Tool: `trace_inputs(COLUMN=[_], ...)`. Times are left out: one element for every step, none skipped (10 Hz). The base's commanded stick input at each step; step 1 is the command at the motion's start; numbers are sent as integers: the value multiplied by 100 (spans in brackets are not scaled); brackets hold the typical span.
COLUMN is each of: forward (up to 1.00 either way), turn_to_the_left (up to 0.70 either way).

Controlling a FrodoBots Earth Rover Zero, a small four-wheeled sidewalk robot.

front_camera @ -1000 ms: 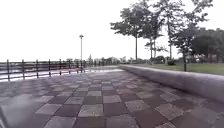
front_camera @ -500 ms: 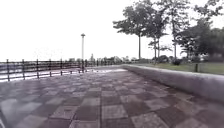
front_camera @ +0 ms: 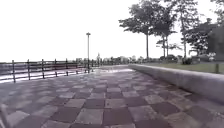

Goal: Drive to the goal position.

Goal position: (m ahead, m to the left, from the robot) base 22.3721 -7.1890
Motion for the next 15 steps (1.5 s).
trace_inputs(forward=[100, 100, 100, 100, 100, 100, 100, 100, 100, 100, 100, 100, 100, 100, 100], turn_to_the_left=[31, 16, 1, 20, 37, 27, 11, 0, 24, 38, 34, 0, 0, 0, 0])
